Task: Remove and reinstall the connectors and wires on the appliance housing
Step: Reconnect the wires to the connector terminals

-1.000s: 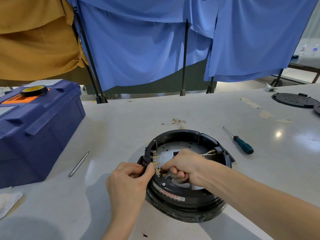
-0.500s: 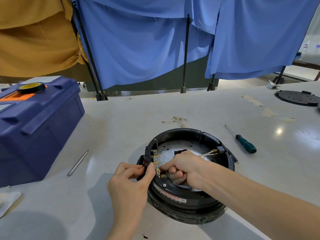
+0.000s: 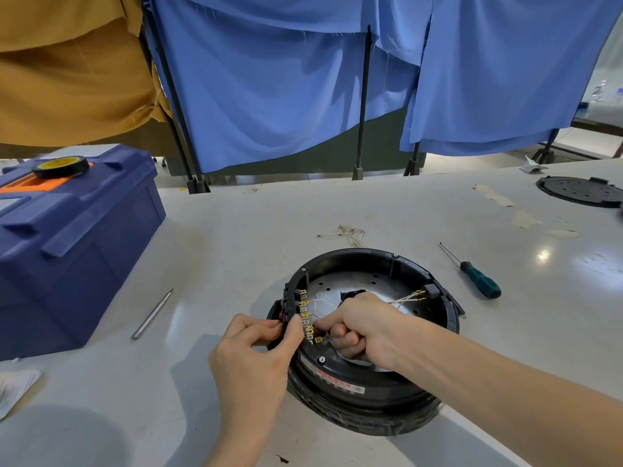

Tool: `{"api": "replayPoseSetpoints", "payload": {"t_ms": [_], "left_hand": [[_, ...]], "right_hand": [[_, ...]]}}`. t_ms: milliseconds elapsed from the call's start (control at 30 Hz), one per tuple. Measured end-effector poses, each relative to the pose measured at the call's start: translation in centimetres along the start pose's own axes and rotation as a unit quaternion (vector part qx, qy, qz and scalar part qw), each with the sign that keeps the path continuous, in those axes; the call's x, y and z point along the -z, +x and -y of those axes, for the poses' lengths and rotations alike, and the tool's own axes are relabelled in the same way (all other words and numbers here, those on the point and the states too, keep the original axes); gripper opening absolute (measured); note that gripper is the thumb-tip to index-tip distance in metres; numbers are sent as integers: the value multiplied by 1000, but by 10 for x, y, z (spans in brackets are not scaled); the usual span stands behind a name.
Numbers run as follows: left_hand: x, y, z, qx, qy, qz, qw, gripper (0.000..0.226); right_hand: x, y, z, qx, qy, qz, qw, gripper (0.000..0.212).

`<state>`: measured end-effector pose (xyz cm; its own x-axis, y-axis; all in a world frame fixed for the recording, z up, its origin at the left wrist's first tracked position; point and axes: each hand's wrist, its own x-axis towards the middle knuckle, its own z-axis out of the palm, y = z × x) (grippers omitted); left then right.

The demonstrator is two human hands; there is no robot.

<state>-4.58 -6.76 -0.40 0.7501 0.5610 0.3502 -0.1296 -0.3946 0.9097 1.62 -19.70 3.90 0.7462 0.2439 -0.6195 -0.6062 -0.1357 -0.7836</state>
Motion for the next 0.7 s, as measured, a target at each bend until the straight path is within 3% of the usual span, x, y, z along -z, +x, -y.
{"api": "replayPoseSetpoints", "payload": {"t_ms": [500, 700], "left_hand": [[0, -2, 2, -13, 5, 8, 1000, 22], [1, -1, 2, -16, 7, 19, 1000, 23]], "right_hand": [[-9, 3, 0, 19, -52, -59, 997, 39], [-9, 4, 3, 8, -51, -42, 998, 37]]}}
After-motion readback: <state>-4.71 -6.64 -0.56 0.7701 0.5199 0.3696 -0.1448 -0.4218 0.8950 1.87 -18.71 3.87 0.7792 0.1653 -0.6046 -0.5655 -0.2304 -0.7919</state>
